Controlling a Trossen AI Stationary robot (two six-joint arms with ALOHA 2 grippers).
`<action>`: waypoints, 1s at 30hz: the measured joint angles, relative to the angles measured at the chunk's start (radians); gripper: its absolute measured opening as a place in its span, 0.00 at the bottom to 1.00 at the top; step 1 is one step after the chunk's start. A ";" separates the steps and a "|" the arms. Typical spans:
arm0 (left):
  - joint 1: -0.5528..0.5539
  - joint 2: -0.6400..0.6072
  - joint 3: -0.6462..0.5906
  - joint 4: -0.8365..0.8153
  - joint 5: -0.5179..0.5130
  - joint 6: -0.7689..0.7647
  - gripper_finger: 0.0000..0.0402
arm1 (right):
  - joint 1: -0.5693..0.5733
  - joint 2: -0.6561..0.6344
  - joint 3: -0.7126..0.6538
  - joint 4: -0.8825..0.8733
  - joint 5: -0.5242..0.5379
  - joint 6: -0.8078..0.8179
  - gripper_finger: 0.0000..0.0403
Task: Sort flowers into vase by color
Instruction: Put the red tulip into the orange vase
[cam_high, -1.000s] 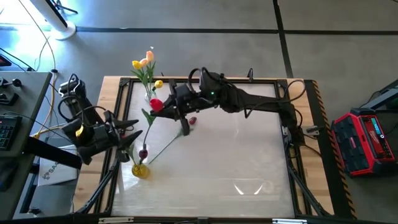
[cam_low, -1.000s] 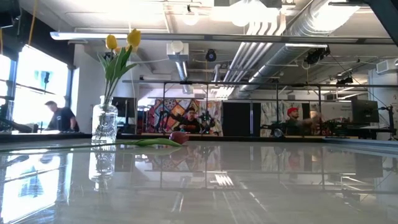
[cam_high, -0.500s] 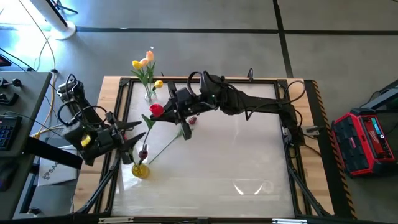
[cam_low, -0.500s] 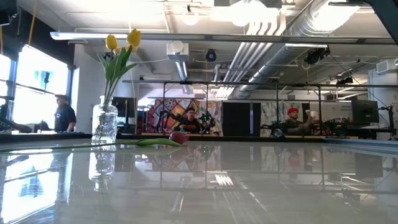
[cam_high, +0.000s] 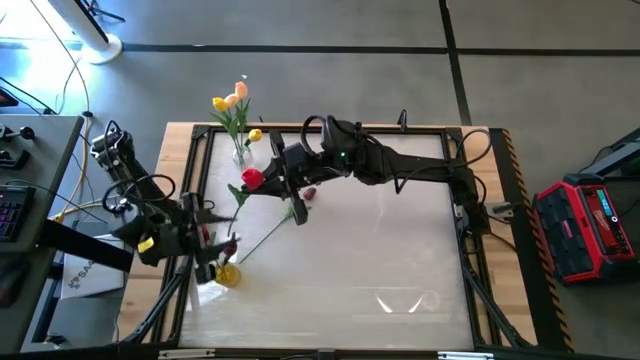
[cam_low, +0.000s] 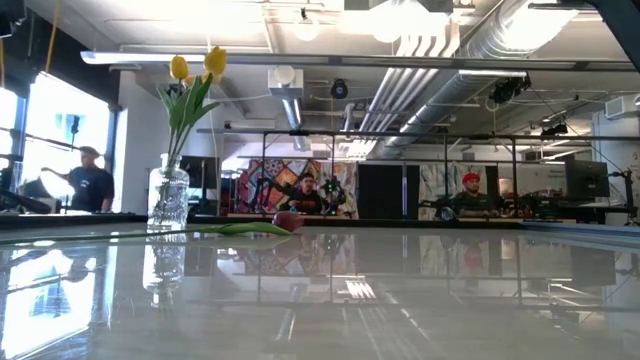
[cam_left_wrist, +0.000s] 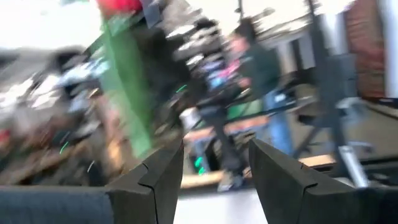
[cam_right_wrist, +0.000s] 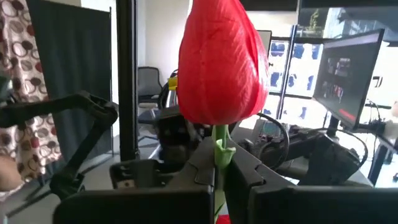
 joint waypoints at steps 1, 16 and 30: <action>-0.001 0.000 0.000 -0.015 0.051 0.017 0.42 | 0.001 0.000 0.000 0.000 0.000 -0.010 0.00; -0.004 0.000 0.237 -0.542 0.226 0.245 0.42 | 0.003 -0.009 0.025 -0.008 -0.060 0.014 0.00; 0.173 0.065 0.476 -1.069 0.317 -0.139 0.42 | 0.000 -0.119 0.029 -0.219 -0.060 -0.024 0.00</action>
